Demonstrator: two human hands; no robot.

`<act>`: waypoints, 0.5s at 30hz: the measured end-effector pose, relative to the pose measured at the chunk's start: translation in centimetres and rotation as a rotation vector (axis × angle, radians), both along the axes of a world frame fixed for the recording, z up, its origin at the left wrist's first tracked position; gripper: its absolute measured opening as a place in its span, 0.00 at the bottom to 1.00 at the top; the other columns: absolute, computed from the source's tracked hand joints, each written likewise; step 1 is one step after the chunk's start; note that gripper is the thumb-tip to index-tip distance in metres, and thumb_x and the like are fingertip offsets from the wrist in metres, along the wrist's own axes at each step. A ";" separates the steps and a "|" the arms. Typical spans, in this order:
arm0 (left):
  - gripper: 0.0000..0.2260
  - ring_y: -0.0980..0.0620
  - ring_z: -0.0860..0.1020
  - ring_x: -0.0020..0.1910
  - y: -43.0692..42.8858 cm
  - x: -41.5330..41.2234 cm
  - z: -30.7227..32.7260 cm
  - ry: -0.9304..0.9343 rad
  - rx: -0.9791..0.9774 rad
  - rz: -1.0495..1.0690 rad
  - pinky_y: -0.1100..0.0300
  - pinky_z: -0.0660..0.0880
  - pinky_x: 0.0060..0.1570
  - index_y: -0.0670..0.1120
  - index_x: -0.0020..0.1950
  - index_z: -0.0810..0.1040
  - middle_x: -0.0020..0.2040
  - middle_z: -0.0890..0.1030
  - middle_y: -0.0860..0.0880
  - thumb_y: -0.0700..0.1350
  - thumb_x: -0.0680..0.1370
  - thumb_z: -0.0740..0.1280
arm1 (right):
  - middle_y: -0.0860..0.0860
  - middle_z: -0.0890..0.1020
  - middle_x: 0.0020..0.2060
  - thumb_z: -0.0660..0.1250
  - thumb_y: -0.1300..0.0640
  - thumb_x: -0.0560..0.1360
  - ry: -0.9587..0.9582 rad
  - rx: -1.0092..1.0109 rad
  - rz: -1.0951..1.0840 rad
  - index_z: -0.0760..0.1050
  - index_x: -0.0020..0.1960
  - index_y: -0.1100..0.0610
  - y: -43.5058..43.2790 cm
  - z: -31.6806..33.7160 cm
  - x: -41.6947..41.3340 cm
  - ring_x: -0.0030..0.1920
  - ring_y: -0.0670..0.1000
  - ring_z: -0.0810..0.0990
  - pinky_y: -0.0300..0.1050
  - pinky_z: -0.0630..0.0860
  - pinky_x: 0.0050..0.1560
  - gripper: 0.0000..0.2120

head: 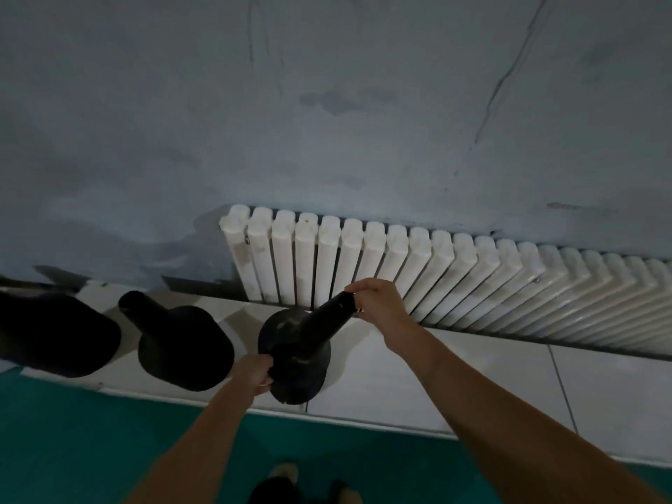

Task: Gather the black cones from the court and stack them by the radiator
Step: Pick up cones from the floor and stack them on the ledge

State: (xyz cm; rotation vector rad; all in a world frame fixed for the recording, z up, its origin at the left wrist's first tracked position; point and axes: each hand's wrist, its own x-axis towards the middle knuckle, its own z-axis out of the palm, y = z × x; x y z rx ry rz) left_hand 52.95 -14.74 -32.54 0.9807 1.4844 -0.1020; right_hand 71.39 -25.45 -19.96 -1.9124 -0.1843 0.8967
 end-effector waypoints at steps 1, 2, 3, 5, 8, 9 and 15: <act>0.13 0.48 0.74 0.35 0.6 0.1 -1.0 0.014 -0.008 -0.018 0.58 0.73 0.33 0.33 0.61 0.74 0.48 0.76 0.39 0.37 0.78 0.62 | 0.50 0.81 0.42 0.61 0.70 0.71 0.006 -0.009 0.005 0.82 0.36 0.51 0.8 -0.8 0.0 0.53 0.53 0.80 0.52 0.78 0.59 0.18; 0.14 0.47 0.74 0.36 0.9 0.1 -1.7 0.023 -0.023 -0.019 0.58 0.73 0.32 0.33 0.61 0.74 0.49 0.76 0.39 0.37 0.77 0.62 | 0.49 0.81 0.42 0.61 0.70 0.71 0.013 -0.013 0.010 0.82 0.37 0.51 1.4 -1.3 -0.2 0.53 0.53 0.80 0.51 0.77 0.60 0.17; 0.14 0.47 0.75 0.37 1.5 0.1 -2.4 0.032 -0.051 -0.029 0.57 0.73 0.34 0.34 0.61 0.73 0.50 0.76 0.39 0.38 0.77 0.62 | 0.50 0.82 0.42 0.60 0.70 0.72 0.028 -0.011 0.004 0.82 0.38 0.52 2.1 -2.1 -0.3 0.52 0.52 0.80 0.50 0.77 0.60 0.17; 0.14 0.47 0.76 0.40 2.4 0.1 -3.9 0.040 -0.094 -0.044 0.56 0.75 0.39 0.36 0.62 0.73 0.50 0.77 0.40 0.39 0.78 0.62 | 0.51 0.83 0.42 0.61 0.69 0.72 0.046 -0.016 -0.020 0.82 0.37 0.52 3.4 -3.5 -0.4 0.51 0.53 0.81 0.51 0.78 0.58 0.18; 0.10 0.46 0.78 0.43 3.4 0.2 -5.9 0.038 -0.114 -0.065 0.54 0.75 0.44 0.38 0.58 0.73 0.48 0.78 0.40 0.39 0.78 0.62 | 0.53 0.84 0.41 0.62 0.68 0.73 0.055 -0.031 -0.062 0.82 0.34 0.52 4.6 -5.5 -0.8 0.48 0.54 0.82 0.53 0.80 0.55 0.17; 0.08 0.45 0.77 0.44 3.7 0.3 -6.7 0.047 -0.123 -0.079 0.54 0.75 0.45 0.37 0.56 0.73 0.49 0.78 0.39 0.38 0.78 0.63 | 0.52 0.84 0.40 0.62 0.68 0.73 0.057 -0.040 -0.081 0.82 0.34 0.53 4.9 -6.3 -1.0 0.47 0.54 0.83 0.54 0.81 0.54 0.16; 0.07 0.44 0.76 0.40 5.4 -0.6 -10.3 0.059 -0.135 -0.134 0.51 0.74 0.51 0.40 0.37 0.74 0.41 0.76 0.41 0.34 0.76 0.67 | 0.55 0.84 0.40 0.61 0.69 0.74 0.141 -0.042 -0.202 0.79 0.33 0.55 5.6 -10.0 -3.5 0.48 0.56 0.83 0.55 0.80 0.54 0.17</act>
